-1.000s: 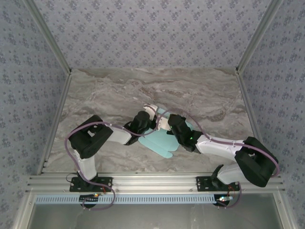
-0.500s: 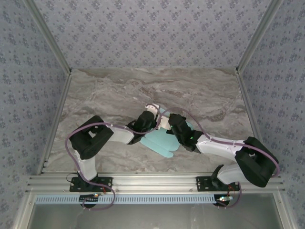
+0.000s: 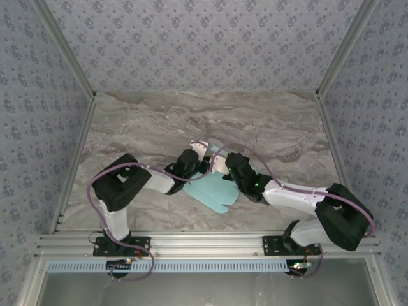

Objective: Fold the paper box

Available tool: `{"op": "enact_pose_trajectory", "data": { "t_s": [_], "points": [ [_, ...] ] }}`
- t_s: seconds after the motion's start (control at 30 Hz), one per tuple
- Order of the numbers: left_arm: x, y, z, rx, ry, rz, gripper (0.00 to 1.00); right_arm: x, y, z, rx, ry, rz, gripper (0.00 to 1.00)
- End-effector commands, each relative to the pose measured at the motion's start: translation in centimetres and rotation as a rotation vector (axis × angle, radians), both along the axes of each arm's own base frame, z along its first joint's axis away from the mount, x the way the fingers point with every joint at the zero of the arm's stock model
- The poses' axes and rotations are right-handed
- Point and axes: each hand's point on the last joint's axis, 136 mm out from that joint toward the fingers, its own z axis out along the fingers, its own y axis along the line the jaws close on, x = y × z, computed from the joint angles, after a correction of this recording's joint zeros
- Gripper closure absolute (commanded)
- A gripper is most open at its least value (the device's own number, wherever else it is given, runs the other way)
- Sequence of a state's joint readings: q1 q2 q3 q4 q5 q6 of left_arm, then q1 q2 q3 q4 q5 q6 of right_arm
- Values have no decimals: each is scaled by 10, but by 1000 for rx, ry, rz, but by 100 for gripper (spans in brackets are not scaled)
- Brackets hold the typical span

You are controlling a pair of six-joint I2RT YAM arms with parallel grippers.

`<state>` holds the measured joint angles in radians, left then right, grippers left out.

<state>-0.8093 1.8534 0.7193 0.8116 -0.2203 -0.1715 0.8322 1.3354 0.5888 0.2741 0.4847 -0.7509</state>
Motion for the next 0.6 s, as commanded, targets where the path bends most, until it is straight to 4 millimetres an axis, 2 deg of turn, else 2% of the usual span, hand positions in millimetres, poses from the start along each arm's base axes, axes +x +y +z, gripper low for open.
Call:
{"op": "enact_pose_trajectory", "data": {
  "t_s": [0.0, 0.3, 0.57],
  "points": [
    [9, 25, -10, 67, -1, 60, 47, 2, -8, 7, 16, -7, -41, 100],
    [0, 31, -21, 105, 31, 51, 37, 5, -8, 7, 6, -8, -44, 100],
    [-8, 34, -32, 123, 71, 33, 35, 7, -7, 8, 5, -9, -49, 100]
  ]
}}
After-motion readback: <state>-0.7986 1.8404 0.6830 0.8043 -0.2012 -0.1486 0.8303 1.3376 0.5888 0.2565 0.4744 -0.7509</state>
